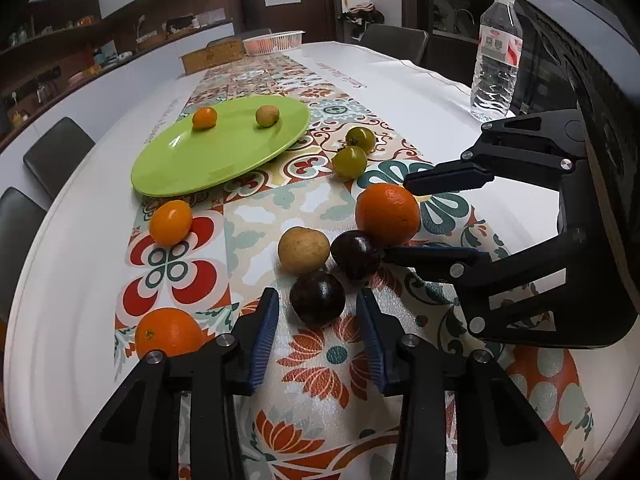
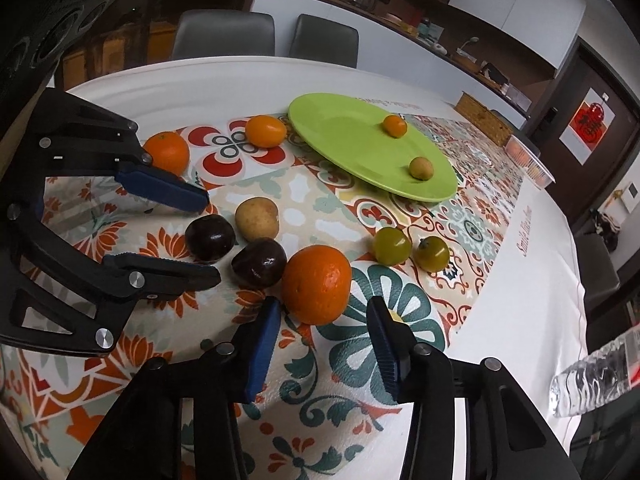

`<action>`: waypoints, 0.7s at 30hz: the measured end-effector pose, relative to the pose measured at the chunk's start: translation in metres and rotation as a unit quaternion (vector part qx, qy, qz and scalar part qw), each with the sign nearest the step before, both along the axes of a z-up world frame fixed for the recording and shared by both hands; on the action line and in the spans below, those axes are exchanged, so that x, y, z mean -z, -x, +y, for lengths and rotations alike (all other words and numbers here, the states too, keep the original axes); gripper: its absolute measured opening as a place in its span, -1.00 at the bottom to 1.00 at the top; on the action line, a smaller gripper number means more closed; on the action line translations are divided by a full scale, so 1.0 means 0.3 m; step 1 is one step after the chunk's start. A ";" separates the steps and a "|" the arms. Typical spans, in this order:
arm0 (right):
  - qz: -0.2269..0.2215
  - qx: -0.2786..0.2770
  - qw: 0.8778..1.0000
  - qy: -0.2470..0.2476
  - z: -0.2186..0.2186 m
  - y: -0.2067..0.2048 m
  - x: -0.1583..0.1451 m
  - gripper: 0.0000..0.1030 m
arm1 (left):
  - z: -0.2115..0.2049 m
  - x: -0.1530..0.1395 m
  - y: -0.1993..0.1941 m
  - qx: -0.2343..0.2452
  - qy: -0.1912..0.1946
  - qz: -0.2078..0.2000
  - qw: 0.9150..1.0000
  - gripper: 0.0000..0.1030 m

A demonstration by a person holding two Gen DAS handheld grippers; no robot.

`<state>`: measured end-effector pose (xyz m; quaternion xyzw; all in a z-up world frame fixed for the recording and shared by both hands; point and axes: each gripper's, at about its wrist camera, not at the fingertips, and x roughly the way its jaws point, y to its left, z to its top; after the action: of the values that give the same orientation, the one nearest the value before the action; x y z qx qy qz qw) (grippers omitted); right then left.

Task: Organize fruits
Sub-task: 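Grasp a dark purple plum with the left tool while the right tool grasps a large orange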

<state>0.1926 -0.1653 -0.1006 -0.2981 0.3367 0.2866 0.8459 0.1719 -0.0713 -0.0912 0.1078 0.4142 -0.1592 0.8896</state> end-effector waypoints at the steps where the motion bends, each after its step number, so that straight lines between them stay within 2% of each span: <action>1: 0.000 0.000 1.000 -0.001 0.001 -0.001 -0.001 -0.12 | 0.001 0.001 -0.002 0.000 0.001 0.001 1.000 -0.29; 6: -0.001 0.001 1.000 0.003 0.018 -0.008 0.003 -0.12 | 0.012 0.000 -0.011 -0.007 0.012 0.006 1.000 -0.45; 10: 0.012 0.004 1.000 -0.005 0.018 -0.018 0.003 -0.30 | 0.012 -0.001 -0.009 -0.014 0.016 0.006 1.000 -0.46; 21: 0.025 0.039 0.998 -0.039 -0.018 -0.007 -0.025 -0.33 | 0.022 -0.049 0.020 -0.017 0.027 -0.012 0.999 -0.46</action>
<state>0.1946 -0.1706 -0.0932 -0.2445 0.3583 0.2735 0.8585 0.1659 -0.0647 -0.0765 0.0782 0.4011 -0.1542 0.8996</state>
